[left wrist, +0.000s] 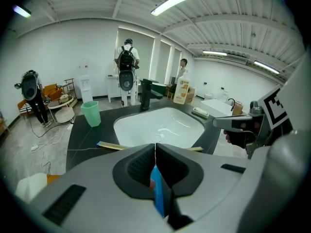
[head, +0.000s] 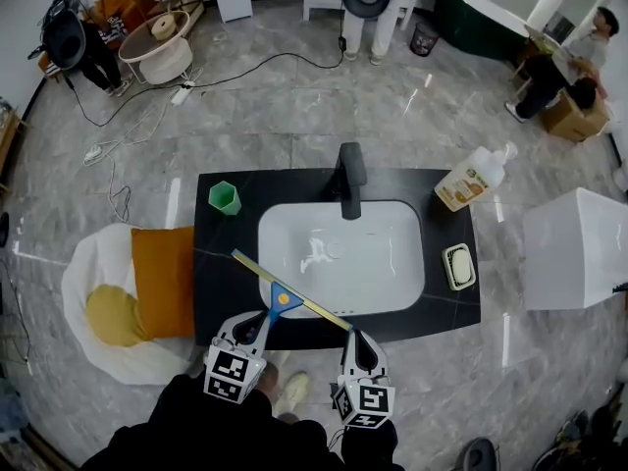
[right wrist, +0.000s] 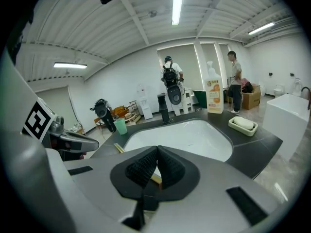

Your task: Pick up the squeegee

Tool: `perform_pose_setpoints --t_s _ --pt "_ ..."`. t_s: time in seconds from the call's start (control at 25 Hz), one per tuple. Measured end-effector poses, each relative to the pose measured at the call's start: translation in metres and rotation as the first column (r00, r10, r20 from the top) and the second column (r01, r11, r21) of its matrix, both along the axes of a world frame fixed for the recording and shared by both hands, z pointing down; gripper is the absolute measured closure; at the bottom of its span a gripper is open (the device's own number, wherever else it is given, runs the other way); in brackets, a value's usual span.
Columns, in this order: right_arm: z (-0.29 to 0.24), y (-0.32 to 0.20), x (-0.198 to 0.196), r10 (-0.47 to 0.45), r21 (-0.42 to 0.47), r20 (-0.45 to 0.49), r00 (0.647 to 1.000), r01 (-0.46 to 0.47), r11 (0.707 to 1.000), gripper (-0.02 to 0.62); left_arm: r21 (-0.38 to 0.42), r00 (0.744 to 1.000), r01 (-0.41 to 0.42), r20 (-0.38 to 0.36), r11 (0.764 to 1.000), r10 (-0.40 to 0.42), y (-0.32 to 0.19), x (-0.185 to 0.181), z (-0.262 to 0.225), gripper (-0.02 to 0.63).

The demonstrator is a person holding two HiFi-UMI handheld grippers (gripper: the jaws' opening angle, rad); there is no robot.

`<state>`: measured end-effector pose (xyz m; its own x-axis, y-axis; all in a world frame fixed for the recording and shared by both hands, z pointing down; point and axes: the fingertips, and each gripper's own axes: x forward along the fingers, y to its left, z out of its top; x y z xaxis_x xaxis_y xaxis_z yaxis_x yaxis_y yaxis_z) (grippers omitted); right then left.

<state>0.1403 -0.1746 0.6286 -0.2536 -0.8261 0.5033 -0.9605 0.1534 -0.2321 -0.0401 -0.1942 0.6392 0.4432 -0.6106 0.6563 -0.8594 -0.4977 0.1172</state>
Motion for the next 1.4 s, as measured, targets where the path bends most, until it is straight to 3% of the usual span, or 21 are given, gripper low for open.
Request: perform_pose_setpoints --t_s 0.32,0.36,0.44,0.72,1.4 --pt "0.011 -0.006 0.005 0.019 -0.027 0.001 1.000 -0.019 0.999 0.581 -0.114 0.997 0.000 0.078 0.993 0.009 0.001 -0.002 0.045 0.577" --pt "0.011 -0.006 0.006 0.022 -0.028 0.002 1.000 -0.022 0.999 0.581 -0.126 0.997 -0.002 0.079 0.992 0.012 0.001 -0.002 0.049 0.562" --pt "0.012 -0.007 0.008 0.029 -0.029 0.002 1.000 -0.029 0.999 0.581 -0.154 0.997 -0.011 0.073 0.988 0.022 0.002 0.000 0.055 0.460" --pt "0.017 -0.008 0.013 0.043 -0.045 0.000 0.999 -0.043 0.998 0.581 -0.214 0.995 -0.050 0.074 0.975 0.068 0.003 0.009 0.075 0.408" --pt "0.028 -0.011 0.022 0.083 -0.073 -0.001 0.997 -0.083 0.994 0.581 -0.300 0.990 -0.054 0.111 0.952 0.091 0.001 0.014 0.116 0.399"
